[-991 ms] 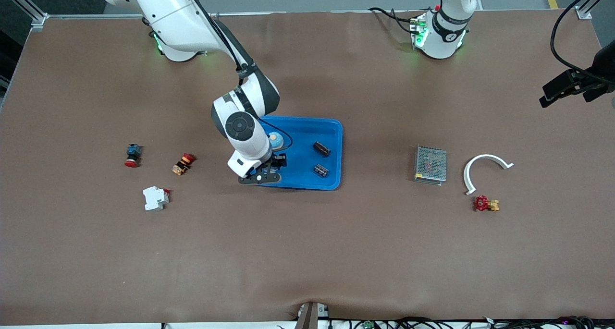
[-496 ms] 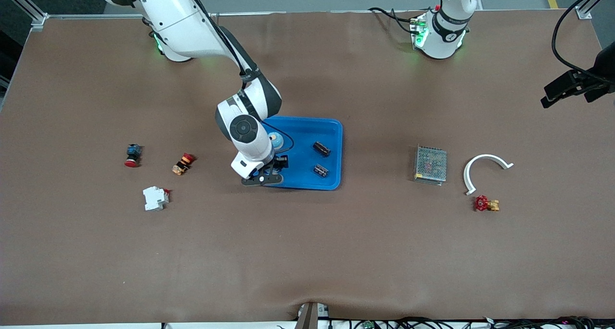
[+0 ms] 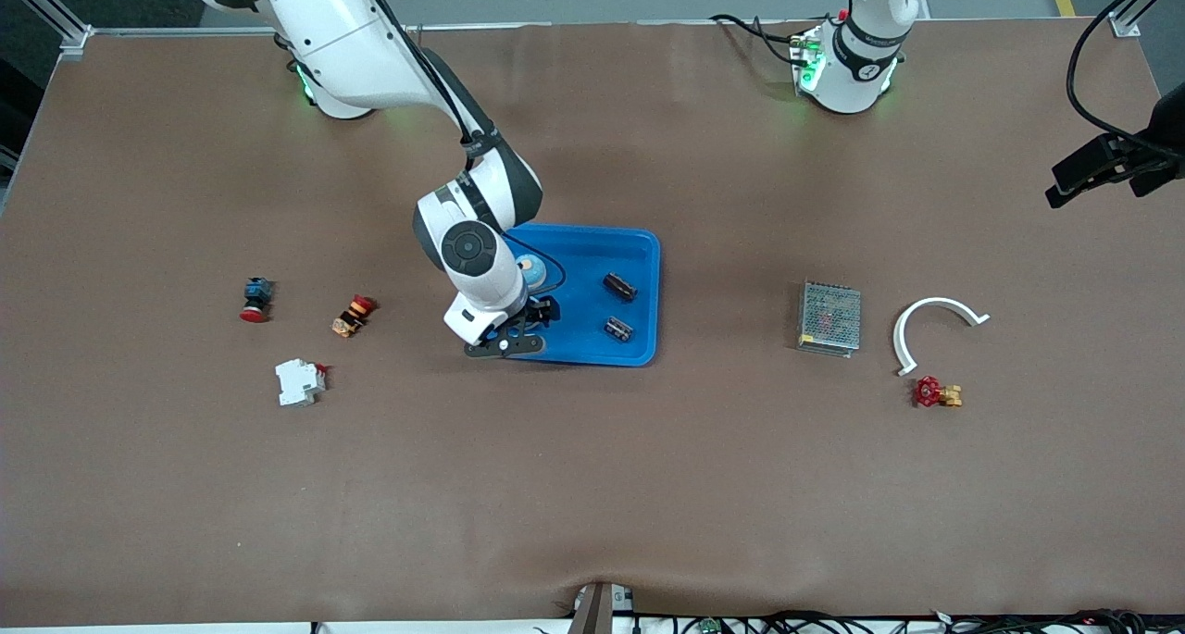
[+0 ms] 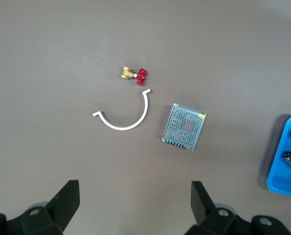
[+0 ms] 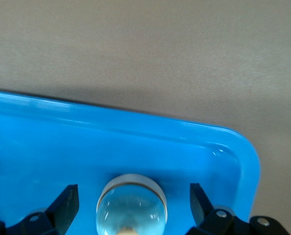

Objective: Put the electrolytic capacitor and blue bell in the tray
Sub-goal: 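Open the right gripper beside the first bell and lift away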

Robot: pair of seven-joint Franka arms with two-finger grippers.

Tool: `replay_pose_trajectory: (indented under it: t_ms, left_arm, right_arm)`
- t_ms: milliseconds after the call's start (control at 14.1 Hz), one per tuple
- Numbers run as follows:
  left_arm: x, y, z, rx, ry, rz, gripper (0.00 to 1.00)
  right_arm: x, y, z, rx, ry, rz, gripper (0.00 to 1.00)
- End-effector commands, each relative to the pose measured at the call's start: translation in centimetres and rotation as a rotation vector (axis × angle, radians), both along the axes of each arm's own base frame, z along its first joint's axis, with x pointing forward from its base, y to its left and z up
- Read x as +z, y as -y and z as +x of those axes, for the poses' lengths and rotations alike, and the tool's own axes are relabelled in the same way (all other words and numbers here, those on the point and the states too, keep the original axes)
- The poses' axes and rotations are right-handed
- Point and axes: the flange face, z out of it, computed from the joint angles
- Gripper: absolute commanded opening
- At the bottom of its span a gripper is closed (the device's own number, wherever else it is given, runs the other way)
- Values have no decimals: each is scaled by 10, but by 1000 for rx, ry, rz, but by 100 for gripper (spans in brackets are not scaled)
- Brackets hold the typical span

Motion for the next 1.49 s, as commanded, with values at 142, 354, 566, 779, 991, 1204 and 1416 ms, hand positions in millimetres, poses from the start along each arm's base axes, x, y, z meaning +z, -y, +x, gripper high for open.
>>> replay_pose_trajectory:
  t_ms: [142,354,566,779,991,1204,1416]
  left_arm:
    - [8,-1,-1,-10,13,-15,100]
    - [9,0,-3,-13,9,-10,100]
    - [12,3,-5,-22,14,-12,100]
    - [12,5,-8,-26,-4,-17,100]
    - [15,6,-10,-28,2,-19,100]
    - [16,9,-12,-32,-4,-19,100]
    - [19,11,-16,-36,-3,-20,100]
  right_arm:
    - [116,36,-9,66,-29,23,100]
    - [176,59,-41,83,18,49,100]
    - [207,85,-72,119,50,49,100]
    - [239,127,-83,108,86,7,100]
    - [265,165,-74,43,71,-4,100]
    - [310,205,-48,-42,70,-17,100]
    - [364,264,-10,-29,86,-26,100]
